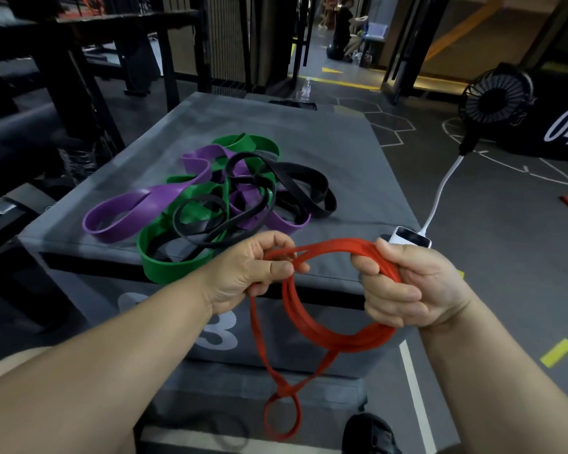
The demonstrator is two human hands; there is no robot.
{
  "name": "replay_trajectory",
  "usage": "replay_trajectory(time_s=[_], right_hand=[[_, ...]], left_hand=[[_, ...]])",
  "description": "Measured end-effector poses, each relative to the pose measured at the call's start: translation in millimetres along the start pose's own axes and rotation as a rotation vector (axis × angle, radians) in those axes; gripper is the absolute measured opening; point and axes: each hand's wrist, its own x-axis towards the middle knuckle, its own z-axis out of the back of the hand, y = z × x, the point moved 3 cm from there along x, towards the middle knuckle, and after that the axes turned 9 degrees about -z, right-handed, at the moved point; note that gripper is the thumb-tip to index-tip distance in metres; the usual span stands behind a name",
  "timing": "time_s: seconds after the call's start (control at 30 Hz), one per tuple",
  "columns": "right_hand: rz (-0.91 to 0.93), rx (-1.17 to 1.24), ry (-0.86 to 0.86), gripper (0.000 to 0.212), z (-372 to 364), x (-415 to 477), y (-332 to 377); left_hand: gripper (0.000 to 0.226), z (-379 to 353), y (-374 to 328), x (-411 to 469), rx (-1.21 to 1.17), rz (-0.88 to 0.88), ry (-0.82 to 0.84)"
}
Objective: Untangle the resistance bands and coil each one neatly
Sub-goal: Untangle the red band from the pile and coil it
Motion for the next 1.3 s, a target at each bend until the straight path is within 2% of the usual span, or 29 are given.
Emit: replay_trajectory(time_s=[0.1,0.23,0.33,0.43,0.5,0.57,0.7,0.77,0.8,0.97,1.07,1.13,1.17,1.3], right_hand=[[-0.050,0.008,-0.007,0.033,1.7,-1.4,-2.2],[-0.119,0.022,-0.041,0.031,4.8,-2.1,-4.4],[-0.137,0.010,-0.130,0.027,7.7,-3.0,-7.1],[-0.125,-0.036,-0.234,0.034,8.7,-1.5,-8.3],[-0.090,-0.018,-0.232,0.030,8.3,-0.8,-6.1],[-0.049,0.069,-0.123,0.024,4.1,0.9,-3.2],[0.009,0.150,0.012,0.028,-5.4,6.9,-0.1],[0.057,0.175,0.035,0.029,-8.0,9.0,1.8],[0.092,0.194,0.034,0.029,-8.4,9.3,3.5],[0.223,0.281,-0.065,0.030,-7.3,8.9,10.0],[0.315,0.313,-0.093,0.028,-9.7,8.0,15.0],[0.389,0.341,-0.101,0.025,-12.4,6.6,19.7],[0.427,0.359,-0.105,0.024,-13.4,4.9,22.2],[0.544,0.428,-0.129,0.019,-15.9,-3.4,30.2]], left_hand=[[0.029,1.0,-0.6,0.9,0.037,-0.001,-0.053],[0.015,-0.8,-1.2,2.5,0.159,-0.086,-0.126],[0.016,1.0,0.3,3.0,0.164,-0.131,-0.167],[0.015,3.0,2.4,3.5,0.138,-0.131,-0.174],[0.014,3.8,3.4,4.0,0.186,-0.112,-0.152],[0.011,2.4,8.1,4.1,0.288,-0.054,-0.101],[0.028,-3.0,26.1,3.4,0.341,0.054,0.018],[0.021,-7.0,35.8,1.6,0.387,0.099,0.064],[0.012,-10.9,39.5,0.5,0.395,0.129,0.073],[0.020,-13.4,61.1,1.7,0.629,0.244,0.077],[0.021,-16.3,65.0,2.9,0.561,0.240,0.061],[0.008,-19.3,65.2,1.1,0.543,0.242,0.052],[0.004,-18.8,67.2,0.0,0.570,0.252,0.053],[0.012,-16.7,77.7,-6.9,0.724,0.309,0.089]])
